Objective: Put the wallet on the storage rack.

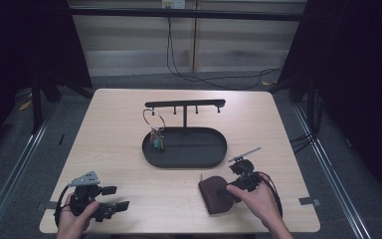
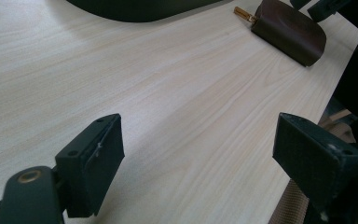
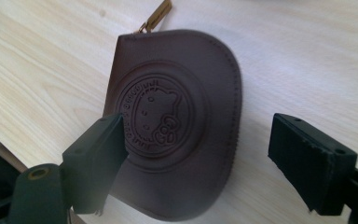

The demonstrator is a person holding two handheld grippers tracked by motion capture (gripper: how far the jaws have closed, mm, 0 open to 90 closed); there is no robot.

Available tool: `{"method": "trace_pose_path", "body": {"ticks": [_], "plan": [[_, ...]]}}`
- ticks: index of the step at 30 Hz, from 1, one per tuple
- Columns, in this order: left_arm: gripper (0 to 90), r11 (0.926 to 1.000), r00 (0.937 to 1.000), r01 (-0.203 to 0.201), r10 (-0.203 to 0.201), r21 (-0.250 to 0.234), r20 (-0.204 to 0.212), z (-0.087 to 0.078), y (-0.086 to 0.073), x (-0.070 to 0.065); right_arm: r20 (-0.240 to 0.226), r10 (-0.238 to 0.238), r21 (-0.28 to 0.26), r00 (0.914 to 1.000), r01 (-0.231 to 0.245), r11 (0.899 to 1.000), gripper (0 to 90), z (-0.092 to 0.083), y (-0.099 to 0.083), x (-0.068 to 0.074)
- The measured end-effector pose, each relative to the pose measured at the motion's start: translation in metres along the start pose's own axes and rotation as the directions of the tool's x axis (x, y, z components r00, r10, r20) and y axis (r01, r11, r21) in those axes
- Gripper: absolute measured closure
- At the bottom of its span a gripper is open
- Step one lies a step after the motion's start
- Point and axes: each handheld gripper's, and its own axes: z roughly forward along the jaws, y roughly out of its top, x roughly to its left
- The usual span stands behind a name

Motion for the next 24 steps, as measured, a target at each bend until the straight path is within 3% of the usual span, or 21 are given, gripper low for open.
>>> {"method": "trace_pose_path", "body": {"ticks": [2,4,7,12,21,24], "plan": [[16.9,1.0,1.0,0.005,-0.005,0.002,0.004,0.0,0.0,0.0,-0.008,-0.008,0.032,0.9999,0.008,0.999,18.7,0.004,0.005,0.001],[18.3,0.9993,0.9978,-0.035,0.035,0.017,-0.056,0.0,0.0,-0.003,0.007,-0.025,0.064,0.9997,0.025,0.998,18.7,0.006,0.012,0.003],[18.3,0.9995,0.9988,-0.025,0.026,0.016,-0.042,-0.001,0.0,-0.002,0.022,-0.022,0.085,0.9995,0.02,0.996,18.6,0.008,0.019,0.001],[18.3,0.9998,0.9993,-0.018,0.018,0.008,-0.034,-0.002,0.001,0.0,0.003,-0.028,0.201,0.9996,0.027,0.979,17.4,0.019,0.025,0.003],[18.2,1.0,0.9994,-0.008,0.008,0.004,-0.034,-0.004,0.0,0.002,0.019,0.009,0.195,0.9998,-0.012,0.981,15.6,0.023,0.03,0.003],[18.2,0.9996,0.9995,0.002,-0.001,0.028,-0.03,-0.003,0.0,0.003,0.017,0.018,0.198,0.9997,-0.021,0.98,14.8,0.026,0.031,0.004]]}}
